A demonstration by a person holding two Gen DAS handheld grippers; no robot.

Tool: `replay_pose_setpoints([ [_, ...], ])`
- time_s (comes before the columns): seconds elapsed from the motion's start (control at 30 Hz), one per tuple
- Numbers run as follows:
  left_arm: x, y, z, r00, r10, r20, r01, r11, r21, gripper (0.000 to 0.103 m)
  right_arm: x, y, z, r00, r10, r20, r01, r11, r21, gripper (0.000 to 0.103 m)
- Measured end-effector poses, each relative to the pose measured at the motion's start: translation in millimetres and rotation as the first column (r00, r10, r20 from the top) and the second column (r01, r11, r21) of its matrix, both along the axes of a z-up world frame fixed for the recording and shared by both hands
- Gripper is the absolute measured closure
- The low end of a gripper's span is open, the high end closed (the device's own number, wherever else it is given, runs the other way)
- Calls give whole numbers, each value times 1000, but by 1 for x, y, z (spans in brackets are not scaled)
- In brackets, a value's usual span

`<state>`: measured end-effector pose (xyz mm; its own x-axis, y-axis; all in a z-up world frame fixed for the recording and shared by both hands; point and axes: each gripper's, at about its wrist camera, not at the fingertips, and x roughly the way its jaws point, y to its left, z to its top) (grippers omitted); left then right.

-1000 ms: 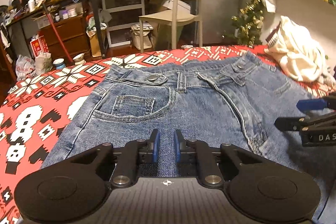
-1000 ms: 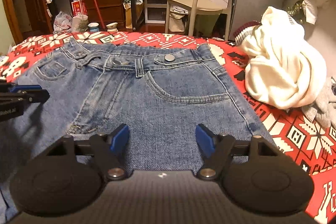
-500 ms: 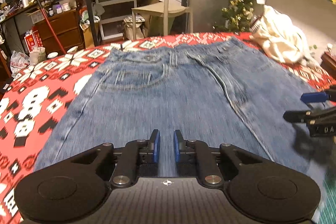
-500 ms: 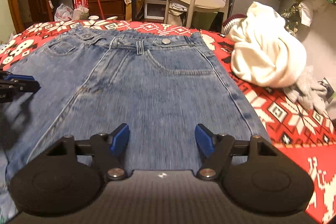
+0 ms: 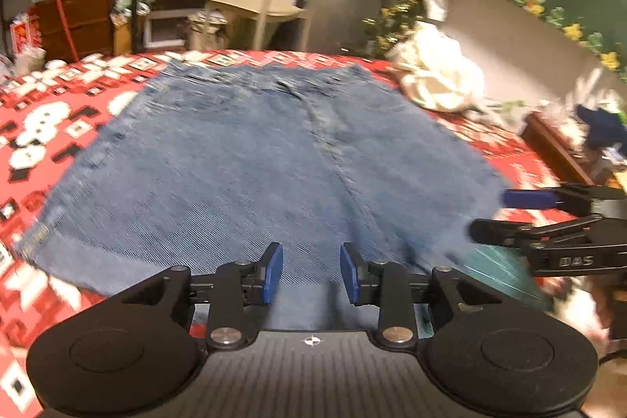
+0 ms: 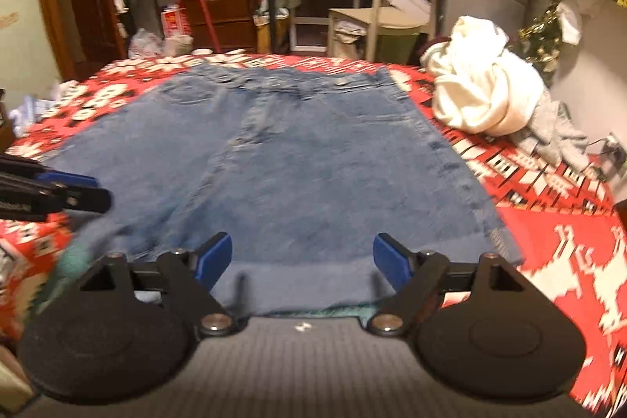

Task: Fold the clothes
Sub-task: 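Grasp the denim shorts' leg hems with both grippers side by side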

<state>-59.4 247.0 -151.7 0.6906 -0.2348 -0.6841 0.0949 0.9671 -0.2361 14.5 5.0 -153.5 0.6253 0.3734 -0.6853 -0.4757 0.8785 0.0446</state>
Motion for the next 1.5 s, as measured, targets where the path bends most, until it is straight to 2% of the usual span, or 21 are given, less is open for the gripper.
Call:
replay_pose_setpoints([
  [0.13,-22,-13,-3,999,-34,-14,34,998,-45,71,-29,7,6,1000,9,-23,-7,999,45,31],
  [0.2,-30,-18,-7,999,-41,-29,39,996,-83,73,-42,13,4,999,19,-43,-17,998,55,43],
  [0.3,-39,-26,-16,997,-58,-45,52,990,-128,76,-56,20,-3,996,34,-88,-27,996,85,55],
  [0.47,-38,-38,-20,993,-114,34,116,991,-64,76,-61,24,-16,988,40,-148,-16,987,159,61],
  [0.67,-27,-41,-29,990,-139,32,140,990,-31,76,-52,28,-26,982,57,-179,-17,976,216,78],
  [0.83,-29,-39,-32,987,-153,44,156,986,-62,77,-48,28,-25,983,68,-172,-23,967,254,79],
  [0.97,-25,-40,-33,988,-141,69,145,988,-56,76,-42,27,-21,982,66,-177,-11,956,292,76],
  [1.1,-25,-45,-34,985,-150,88,152,988,-17,76,-35,25,-19,978,54,-200,16,943,333,74],
  [1.2,-28,-48,-33,981,-166,105,166,986,9,76,-38,22,-14,982,62,-178,6,933,361,69],
  [1.33,-26,-50,-36,980,-172,104,171,985,16,76,-32,23,-20,977,61,-204,20,927,374,67],
  [1.37,-25,-50,-37,980,-172,102,171,985,18,77,-31,25,-22,977,61,-205,20,930,368,68],
  [1.43,-23,-51,-37,980,-171,106,169,985,31,77,-30,29,-25,978,59,-201,13,941,337,77],
  [1.5,-21,-52,-36,980,-170,102,165,985,57,88,-30,32,-29,979,58,-194,3,954,300,85],
])
